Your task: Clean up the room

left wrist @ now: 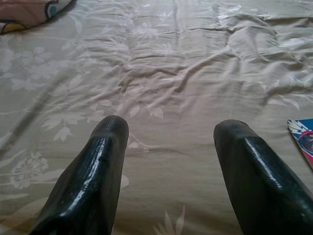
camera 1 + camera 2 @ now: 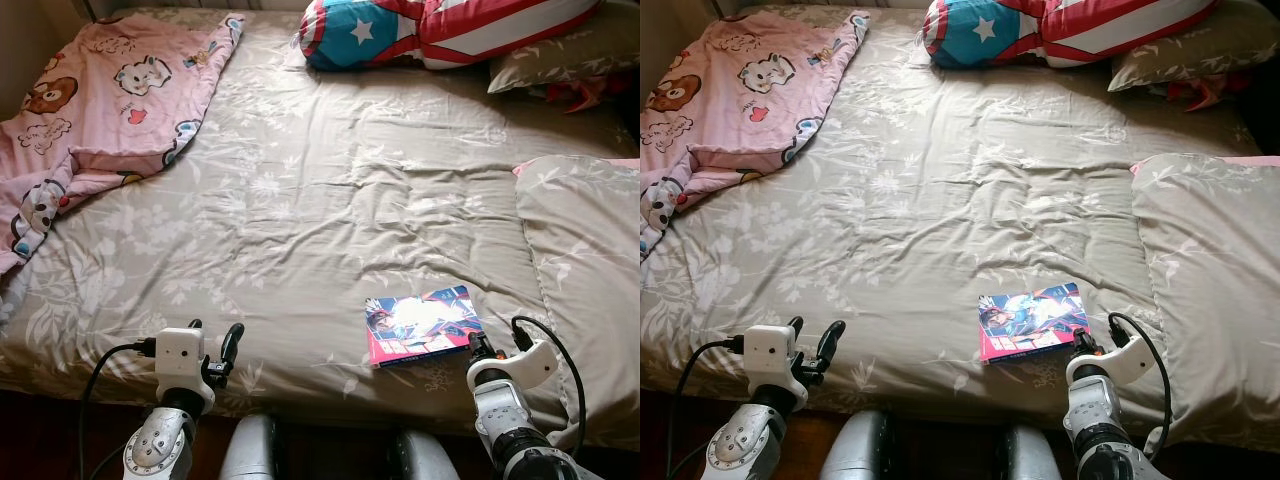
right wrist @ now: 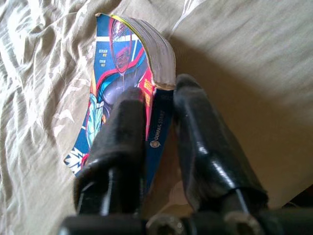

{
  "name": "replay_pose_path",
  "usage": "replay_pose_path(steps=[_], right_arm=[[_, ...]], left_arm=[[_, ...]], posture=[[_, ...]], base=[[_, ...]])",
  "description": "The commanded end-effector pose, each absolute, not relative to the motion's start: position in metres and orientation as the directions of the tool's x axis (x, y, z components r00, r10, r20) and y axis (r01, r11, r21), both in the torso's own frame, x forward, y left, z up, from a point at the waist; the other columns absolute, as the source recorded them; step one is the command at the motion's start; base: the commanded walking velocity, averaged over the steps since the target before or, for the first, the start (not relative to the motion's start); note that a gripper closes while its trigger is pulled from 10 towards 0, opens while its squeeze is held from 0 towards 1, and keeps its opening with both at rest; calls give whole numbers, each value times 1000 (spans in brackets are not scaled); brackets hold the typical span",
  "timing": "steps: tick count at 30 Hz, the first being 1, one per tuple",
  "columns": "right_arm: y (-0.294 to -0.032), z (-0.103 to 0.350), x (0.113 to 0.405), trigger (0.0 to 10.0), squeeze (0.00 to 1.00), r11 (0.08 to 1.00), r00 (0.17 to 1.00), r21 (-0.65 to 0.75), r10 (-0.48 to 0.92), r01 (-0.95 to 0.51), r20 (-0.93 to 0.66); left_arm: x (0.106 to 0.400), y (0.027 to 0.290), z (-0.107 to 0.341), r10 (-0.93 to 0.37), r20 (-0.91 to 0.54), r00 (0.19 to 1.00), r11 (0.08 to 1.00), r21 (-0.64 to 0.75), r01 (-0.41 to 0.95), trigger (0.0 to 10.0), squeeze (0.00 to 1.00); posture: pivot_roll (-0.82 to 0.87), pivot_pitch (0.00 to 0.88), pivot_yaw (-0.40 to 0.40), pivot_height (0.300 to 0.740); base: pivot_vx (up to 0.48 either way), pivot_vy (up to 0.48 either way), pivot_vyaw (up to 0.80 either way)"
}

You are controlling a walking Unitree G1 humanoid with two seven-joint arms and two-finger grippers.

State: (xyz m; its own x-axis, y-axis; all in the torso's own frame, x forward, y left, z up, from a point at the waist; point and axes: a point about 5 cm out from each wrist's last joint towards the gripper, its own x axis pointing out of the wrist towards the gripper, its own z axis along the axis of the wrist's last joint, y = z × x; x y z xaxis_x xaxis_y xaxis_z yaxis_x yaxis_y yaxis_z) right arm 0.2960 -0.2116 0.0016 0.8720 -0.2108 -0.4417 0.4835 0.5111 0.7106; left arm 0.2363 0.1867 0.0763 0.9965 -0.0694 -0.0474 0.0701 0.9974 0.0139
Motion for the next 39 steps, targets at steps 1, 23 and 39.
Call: replay_pose_path(steps=[1,23,39], right_arm=[[-211,-4,290,10000,647,514,858,693,-215,506,-467],[-227,-7,282,10000,0,654,850,572,-230,495,-474],[-204,-34,249,10000,0,942,865,283,-17,183,-502]], left_arm=[[233,189,75,-62,-63,996,998,24,64,10000,0],[255,174,71,-69,-41,997,997,-23,68,10000,0],[228,170,-15,55,-333,941,996,-51,-76,10000,0]], posture=[[121,257,12,655],[68,167,-43,655],[20,41,-158,699]], base=[[0,0,0],[0,0,0],[0,0,0]])
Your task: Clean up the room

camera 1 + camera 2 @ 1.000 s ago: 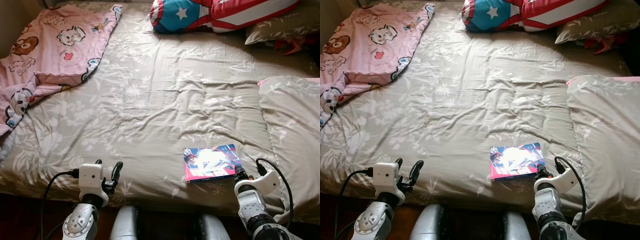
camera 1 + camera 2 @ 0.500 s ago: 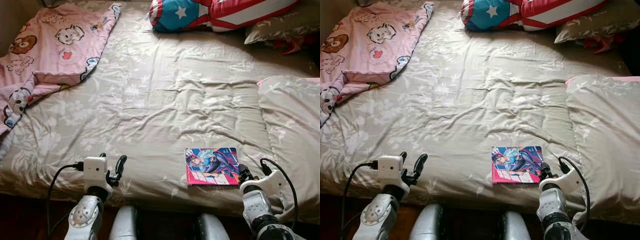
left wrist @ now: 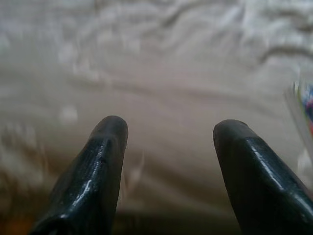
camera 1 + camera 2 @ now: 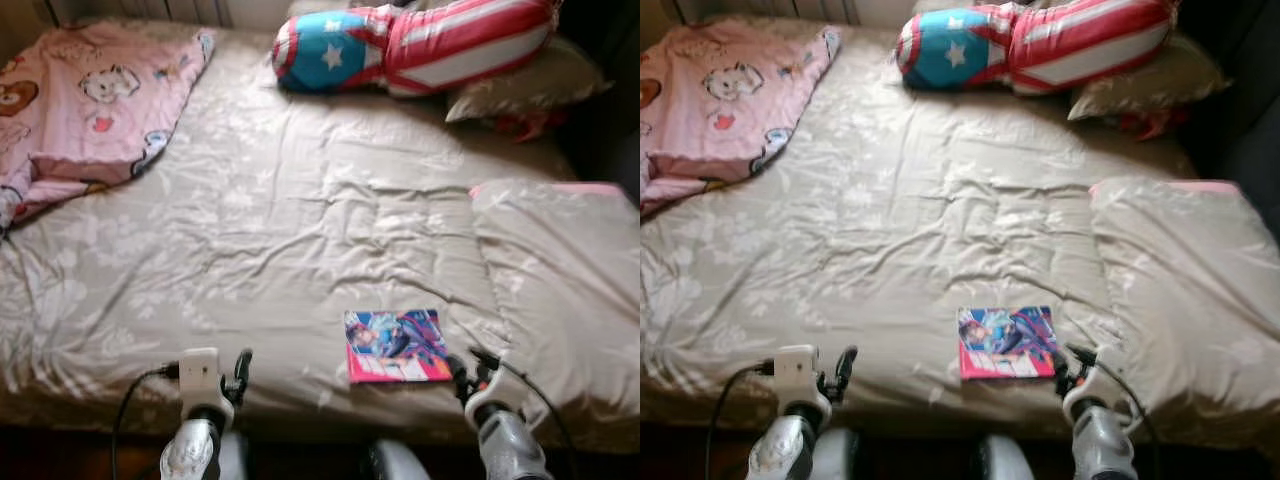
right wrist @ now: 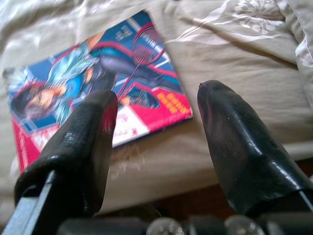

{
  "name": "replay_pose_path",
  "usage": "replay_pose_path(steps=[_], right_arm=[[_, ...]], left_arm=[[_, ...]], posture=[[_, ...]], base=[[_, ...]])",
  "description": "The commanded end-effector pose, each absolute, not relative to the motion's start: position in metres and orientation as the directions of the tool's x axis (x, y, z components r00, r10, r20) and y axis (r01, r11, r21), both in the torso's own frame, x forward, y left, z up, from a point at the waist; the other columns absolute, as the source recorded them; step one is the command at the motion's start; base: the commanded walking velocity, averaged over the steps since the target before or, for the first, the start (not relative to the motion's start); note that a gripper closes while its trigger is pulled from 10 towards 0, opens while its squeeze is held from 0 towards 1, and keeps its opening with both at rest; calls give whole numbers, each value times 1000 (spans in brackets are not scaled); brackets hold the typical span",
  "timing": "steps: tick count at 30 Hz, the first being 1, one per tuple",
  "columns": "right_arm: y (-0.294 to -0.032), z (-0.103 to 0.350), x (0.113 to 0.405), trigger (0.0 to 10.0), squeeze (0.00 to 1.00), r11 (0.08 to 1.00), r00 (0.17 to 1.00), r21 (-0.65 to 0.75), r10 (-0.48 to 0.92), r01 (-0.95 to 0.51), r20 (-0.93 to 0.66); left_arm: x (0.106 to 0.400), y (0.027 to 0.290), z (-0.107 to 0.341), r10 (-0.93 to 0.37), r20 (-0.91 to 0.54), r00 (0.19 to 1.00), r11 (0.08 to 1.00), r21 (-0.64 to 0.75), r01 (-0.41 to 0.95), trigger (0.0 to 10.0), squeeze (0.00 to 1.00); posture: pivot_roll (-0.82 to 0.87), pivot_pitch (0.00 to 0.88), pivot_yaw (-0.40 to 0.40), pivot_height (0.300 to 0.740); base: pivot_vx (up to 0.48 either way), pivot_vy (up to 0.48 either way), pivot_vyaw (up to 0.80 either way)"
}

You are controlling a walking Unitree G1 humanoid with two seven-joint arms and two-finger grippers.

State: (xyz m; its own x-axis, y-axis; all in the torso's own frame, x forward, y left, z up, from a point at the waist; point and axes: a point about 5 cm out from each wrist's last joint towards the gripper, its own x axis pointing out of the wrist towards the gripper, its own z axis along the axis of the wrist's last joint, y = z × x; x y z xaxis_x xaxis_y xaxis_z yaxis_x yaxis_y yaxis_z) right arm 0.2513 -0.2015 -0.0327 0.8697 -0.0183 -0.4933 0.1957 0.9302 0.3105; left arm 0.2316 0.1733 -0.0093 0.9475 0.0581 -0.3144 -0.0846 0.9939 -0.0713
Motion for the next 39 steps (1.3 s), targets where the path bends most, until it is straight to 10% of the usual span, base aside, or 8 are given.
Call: replay_pose_path(steps=[1,17,39], right_arm=[[-204,-34,249,10000,0,942,865,283,-17,183,-502],[-195,-71,201,10000,0,973,708,143,-27,180,-706],[-168,-83,182,10000,0,973,665,154,1,172,-747]], left_arm=[[228,170,-15,55,-333,941,996,-51,-76,10000,0],[183,191,-76,66,-691,720,998,59,-35,10000,0],[186,209,-75,98,-727,680,995,79,-59,10000,0]], posture=[[20,41,-158,699],[56,0,-71,740],[20,0,39,740]], base=[[0,0,0],[0,0,0],[0,0,0]])
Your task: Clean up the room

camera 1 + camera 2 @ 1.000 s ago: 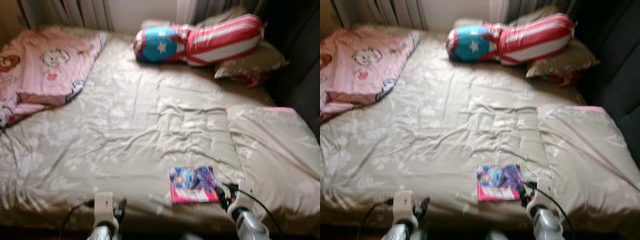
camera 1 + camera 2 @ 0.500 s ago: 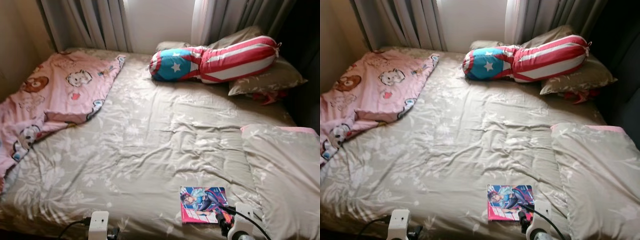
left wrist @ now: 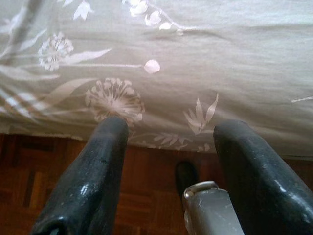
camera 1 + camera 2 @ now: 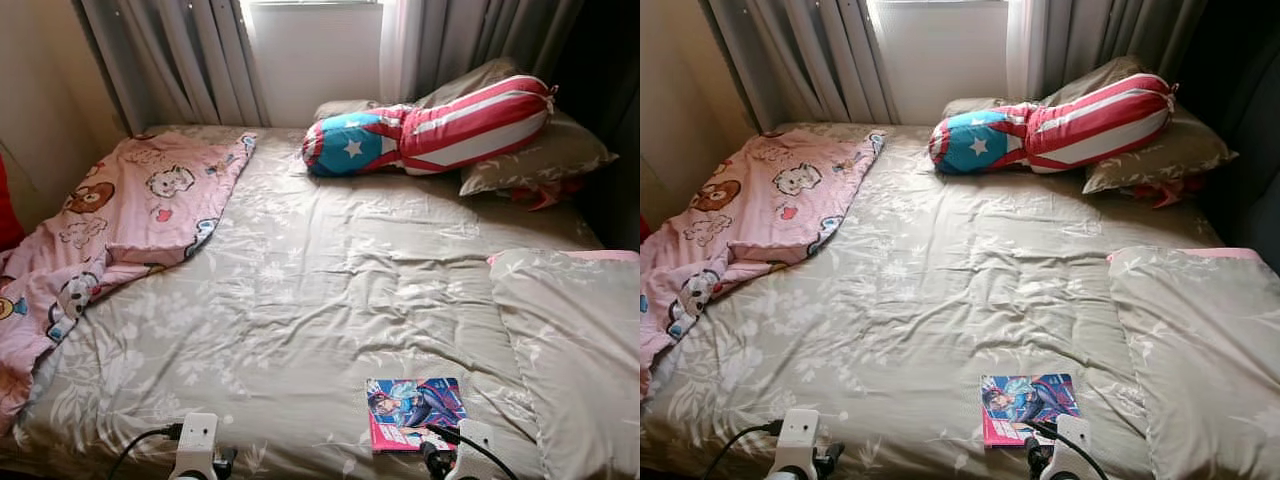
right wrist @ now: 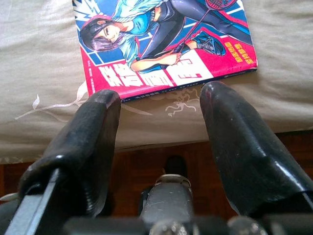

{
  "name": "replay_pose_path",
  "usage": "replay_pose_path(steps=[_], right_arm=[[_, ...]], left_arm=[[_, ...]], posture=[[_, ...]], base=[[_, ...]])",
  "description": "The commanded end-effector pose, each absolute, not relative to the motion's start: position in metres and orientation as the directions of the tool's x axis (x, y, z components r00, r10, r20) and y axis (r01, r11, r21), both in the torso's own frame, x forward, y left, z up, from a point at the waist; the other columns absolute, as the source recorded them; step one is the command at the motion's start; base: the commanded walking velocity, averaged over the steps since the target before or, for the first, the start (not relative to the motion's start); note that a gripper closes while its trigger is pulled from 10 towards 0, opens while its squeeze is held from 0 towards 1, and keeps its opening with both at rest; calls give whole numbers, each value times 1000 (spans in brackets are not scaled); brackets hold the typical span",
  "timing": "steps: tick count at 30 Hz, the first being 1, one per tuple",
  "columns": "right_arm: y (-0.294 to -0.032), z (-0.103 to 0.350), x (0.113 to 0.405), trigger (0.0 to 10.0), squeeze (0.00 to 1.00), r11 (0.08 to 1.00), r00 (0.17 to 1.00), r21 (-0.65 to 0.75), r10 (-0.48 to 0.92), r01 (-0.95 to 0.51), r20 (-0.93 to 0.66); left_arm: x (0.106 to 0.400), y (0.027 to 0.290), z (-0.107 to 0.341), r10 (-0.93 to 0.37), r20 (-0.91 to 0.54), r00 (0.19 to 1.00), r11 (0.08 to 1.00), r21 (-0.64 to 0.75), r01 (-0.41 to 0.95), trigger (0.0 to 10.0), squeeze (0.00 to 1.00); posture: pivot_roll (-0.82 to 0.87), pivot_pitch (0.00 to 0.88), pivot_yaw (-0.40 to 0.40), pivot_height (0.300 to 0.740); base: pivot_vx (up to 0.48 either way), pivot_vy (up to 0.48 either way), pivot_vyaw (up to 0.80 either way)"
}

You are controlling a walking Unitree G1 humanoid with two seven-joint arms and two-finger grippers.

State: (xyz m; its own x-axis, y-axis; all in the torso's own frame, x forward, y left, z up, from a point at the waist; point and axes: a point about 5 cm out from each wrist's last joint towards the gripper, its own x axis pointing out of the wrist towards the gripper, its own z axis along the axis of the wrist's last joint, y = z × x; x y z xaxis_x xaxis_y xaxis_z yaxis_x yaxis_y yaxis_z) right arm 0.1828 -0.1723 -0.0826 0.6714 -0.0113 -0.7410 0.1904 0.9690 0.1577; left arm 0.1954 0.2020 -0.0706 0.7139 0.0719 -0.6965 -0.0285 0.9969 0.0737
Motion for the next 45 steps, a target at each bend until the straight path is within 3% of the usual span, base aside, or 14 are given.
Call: replay_pose_path(steps=[1,9,22,45], right_arm=[[-167,-83,183,10000,0,974,666,157,7,165,-746],[-156,-83,184,10000,0,978,663,160,34,130,-748],[-158,-88,174,10000,0,973,638,161,19,164,-769],[-157,-87,177,10000,0,983,633,158,65,92,-771]], left_arm=[[185,210,-76,102,-731,674,995,80,-64,10000,0],[181,216,-77,116,-740,663,993,88,-76,10000,0],[177,215,-79,103,-753,650,995,85,-60,10000,0],[174,210,-82,106,-765,636,994,70,-81,10000,0]], posture=[[25,0,41,740],[36,0,49,740],[33,0,53,740],[42,0,23,740]], base=[[0,262,0],[0,466,800],[0,472,0],[0,472,0]])
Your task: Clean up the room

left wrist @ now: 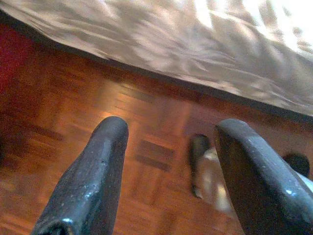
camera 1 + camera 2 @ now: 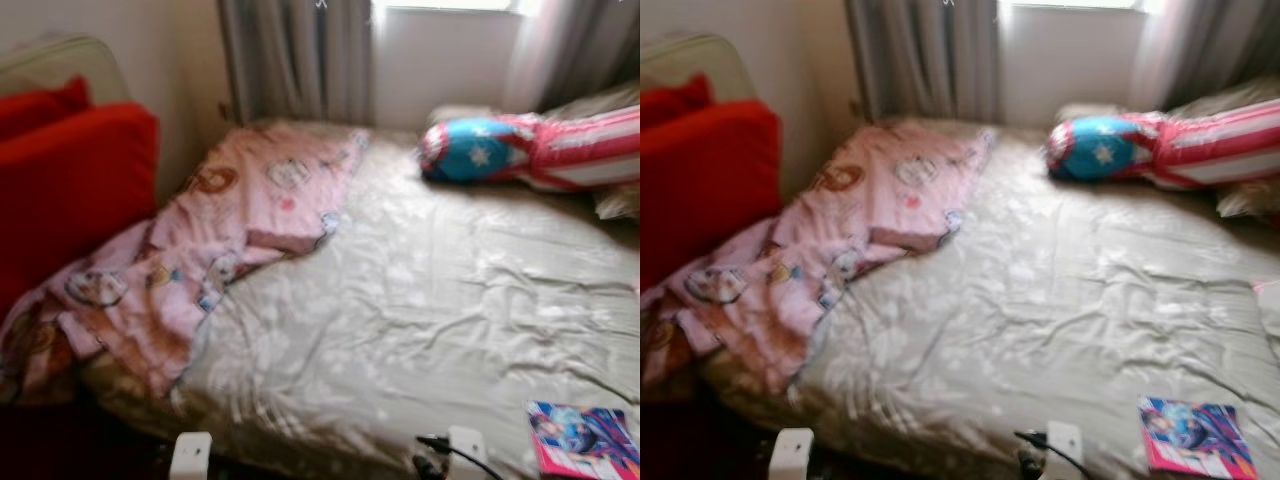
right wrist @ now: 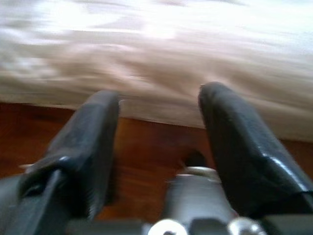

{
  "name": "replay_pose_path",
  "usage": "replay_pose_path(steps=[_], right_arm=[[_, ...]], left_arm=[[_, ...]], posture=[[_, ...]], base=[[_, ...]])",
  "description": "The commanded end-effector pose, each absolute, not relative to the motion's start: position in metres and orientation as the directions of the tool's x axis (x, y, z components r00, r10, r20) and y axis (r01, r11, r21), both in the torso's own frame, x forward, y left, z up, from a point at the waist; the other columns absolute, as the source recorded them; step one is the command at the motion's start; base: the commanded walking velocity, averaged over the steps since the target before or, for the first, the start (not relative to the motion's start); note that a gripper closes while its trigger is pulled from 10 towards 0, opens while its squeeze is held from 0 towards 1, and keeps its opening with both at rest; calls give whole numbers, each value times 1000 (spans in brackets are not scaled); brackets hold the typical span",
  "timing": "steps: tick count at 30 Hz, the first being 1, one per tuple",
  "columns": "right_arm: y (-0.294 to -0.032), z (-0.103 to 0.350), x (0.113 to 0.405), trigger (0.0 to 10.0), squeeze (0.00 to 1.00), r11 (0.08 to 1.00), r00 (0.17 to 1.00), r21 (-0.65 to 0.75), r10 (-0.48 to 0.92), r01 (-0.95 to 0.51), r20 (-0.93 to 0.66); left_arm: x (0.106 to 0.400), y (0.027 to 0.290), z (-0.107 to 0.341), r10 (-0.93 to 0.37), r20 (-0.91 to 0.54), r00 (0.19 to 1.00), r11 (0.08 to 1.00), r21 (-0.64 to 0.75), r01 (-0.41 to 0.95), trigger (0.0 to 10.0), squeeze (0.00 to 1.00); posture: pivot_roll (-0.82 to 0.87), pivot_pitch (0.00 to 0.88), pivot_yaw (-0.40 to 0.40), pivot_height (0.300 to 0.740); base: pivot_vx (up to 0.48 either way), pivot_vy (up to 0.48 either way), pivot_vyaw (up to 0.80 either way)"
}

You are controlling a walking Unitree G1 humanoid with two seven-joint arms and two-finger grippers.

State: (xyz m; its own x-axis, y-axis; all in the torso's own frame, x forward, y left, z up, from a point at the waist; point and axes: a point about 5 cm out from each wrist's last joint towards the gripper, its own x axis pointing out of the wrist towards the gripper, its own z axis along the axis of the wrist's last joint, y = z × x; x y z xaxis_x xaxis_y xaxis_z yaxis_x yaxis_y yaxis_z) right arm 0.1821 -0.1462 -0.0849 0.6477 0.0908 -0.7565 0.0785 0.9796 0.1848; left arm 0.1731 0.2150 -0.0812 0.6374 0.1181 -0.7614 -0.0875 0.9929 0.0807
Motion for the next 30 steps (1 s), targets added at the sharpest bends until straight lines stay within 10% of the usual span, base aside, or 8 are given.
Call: replay_pose_path(steps=[1,30], right_arm=[[-157,-87,177,10000,0,983,633,158,65,92,-771],[-153,-89,173,10000,0,990,609,138,93,28,-788]], left_arm=[[174,210,-82,106,-765,636,994,70,-81,10000,0],[178,211,-79,102,-751,652,995,73,-71,10000,0]], posture=[[42,0,23,740],[52,0,24,740]], base=[[0,472,0],[0,472,138]])
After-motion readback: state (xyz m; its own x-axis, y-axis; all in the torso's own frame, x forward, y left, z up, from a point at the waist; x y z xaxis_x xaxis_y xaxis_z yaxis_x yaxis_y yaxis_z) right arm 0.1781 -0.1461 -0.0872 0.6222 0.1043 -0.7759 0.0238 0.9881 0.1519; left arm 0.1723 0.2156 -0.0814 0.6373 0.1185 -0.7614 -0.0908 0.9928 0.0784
